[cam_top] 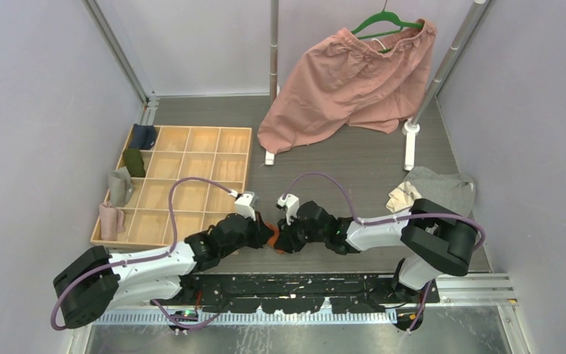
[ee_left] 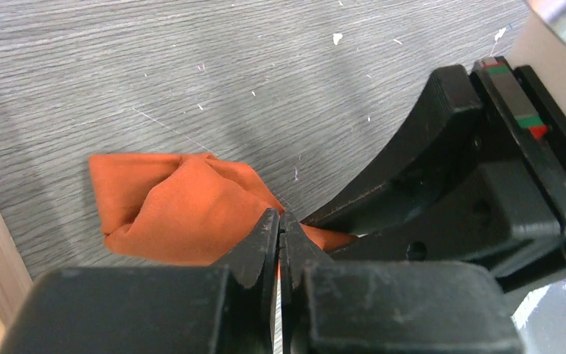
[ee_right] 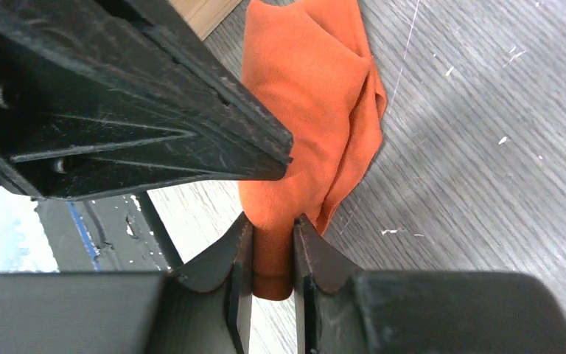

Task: Roll the underwear
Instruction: Roll the underwear to the center of the board.

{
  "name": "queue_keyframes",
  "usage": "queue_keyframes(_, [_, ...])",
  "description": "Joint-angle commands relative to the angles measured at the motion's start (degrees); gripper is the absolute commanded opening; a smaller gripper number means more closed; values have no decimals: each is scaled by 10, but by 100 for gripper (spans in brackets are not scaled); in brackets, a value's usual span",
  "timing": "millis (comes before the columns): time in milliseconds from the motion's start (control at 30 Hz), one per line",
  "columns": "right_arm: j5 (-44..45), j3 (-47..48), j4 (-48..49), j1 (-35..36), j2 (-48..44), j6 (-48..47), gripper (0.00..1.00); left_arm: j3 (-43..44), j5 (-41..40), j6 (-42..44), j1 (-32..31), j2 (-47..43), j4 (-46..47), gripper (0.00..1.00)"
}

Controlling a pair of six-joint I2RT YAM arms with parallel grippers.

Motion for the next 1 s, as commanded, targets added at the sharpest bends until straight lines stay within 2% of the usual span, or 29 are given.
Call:
queue_keyframes(0, [-60,-12,-81,-13,24,50,1,-7,1,10,-1,-31,1,2])
queue_keyframes(267, [-64,2,-101,-18,51,56,2,-20,-20,1,-1,-67,-40,3])
queue_keyframes(500, [-51,8,-113,-21,48,61,11,-29,-36,-27,-1,-56,-63,2])
queue_keyframes(567, [-52,11,-116,-21,46,62,16,-32,-41,-36,-1,-48,-67,2])
queue_keyframes(967, [-44,50,-195,-21,-20,49,62,-28,-54,-45,-1,22,-44,2])
